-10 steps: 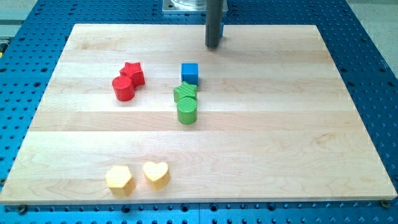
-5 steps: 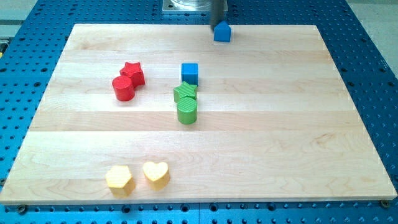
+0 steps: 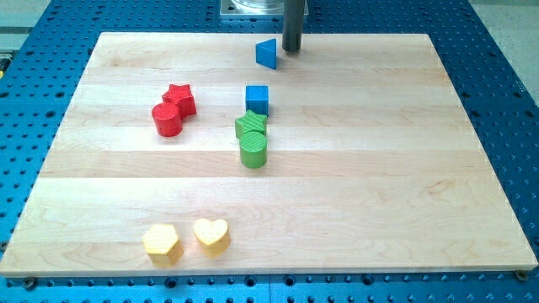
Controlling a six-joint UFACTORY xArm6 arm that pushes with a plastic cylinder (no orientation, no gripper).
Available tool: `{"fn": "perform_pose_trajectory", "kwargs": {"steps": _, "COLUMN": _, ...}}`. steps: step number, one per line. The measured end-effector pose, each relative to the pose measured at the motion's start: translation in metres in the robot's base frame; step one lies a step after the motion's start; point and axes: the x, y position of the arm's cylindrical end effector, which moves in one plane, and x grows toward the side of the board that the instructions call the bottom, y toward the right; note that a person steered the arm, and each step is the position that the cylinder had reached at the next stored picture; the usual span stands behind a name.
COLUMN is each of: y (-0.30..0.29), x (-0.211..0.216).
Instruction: Place the blue triangle vertically above the blue cube
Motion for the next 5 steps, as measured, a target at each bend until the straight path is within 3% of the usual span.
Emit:
{"fn": "perform_pose_trajectory", "kwargs": {"steps": 1, "y": -0.062, "x": 0.022}}
{"fn": "perform_pose_trajectory", "kwargs": {"steps": 2, "y": -0.085, "x": 0.043}}
{"fn": "perform_pose_trajectory", "kwargs": {"steps": 5, "y": -0.053, "x": 0.049}}
